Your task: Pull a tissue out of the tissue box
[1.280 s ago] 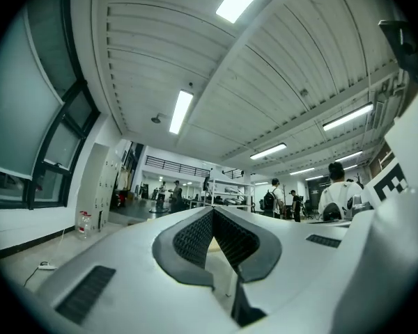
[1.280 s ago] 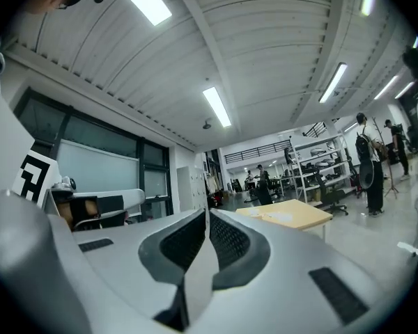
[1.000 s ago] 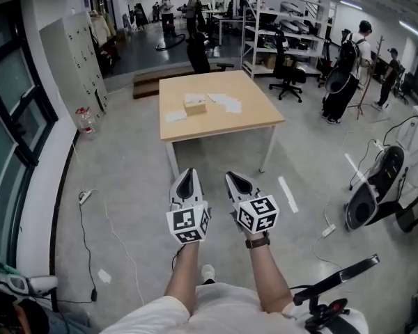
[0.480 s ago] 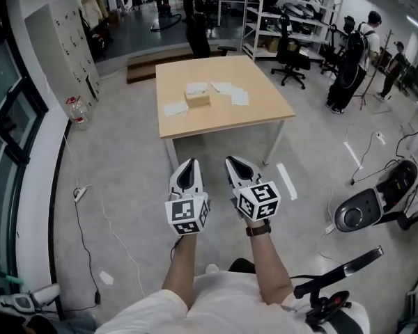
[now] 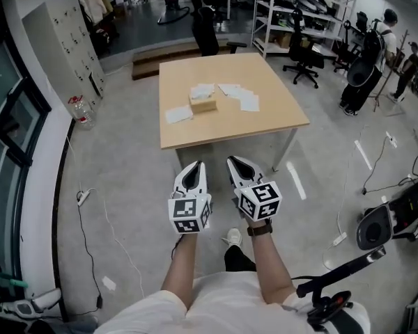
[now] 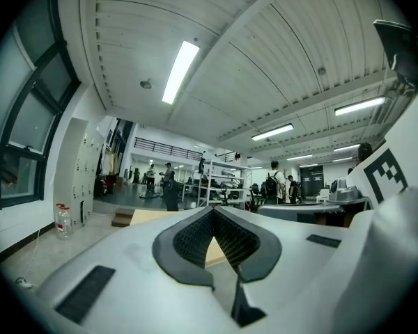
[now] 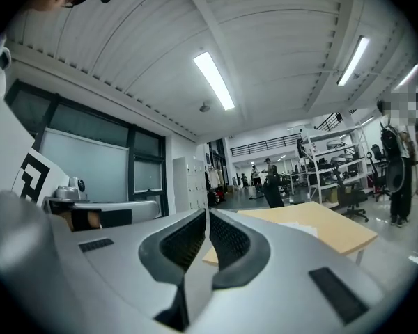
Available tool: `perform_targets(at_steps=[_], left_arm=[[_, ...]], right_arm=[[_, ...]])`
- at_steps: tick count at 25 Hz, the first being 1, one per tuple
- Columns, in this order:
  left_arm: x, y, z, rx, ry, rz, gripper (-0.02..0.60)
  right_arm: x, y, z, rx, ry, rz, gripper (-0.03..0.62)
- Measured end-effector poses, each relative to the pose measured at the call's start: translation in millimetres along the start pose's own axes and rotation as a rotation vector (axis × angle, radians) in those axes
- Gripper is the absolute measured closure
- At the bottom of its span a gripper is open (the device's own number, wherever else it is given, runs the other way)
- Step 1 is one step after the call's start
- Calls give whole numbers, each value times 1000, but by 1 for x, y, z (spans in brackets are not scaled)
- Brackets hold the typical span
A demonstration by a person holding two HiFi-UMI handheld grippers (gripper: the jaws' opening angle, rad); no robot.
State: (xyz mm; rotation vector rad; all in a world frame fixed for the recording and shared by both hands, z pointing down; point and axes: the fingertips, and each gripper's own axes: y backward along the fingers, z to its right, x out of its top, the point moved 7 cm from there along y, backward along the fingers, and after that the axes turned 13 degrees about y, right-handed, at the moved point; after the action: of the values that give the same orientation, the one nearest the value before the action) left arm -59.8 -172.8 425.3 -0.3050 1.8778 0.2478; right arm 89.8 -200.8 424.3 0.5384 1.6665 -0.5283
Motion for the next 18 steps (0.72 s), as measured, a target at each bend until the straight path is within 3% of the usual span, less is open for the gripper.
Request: perform_targets(at_steps=[3, 7, 10, 15, 18], left_arm=[[8, -48, -9, 21, -27, 4, 580], [28, -116, -15, 90, -103, 83, 580], [35, -166, -20, 103, -105, 66, 580], [31, -200, -32, 176, -90, 86, 580], [23, -216, -43, 226, -133, 36, 580]], right_arm=[[0, -39, 42, 1, -7, 12, 574], [10, -93, 107, 16, 0, 32, 574], [17, -125, 149, 34, -2, 43, 574], [-10, -156, 185, 68, -50, -6, 574], [-31, -173, 193, 109, -70, -59, 574]])
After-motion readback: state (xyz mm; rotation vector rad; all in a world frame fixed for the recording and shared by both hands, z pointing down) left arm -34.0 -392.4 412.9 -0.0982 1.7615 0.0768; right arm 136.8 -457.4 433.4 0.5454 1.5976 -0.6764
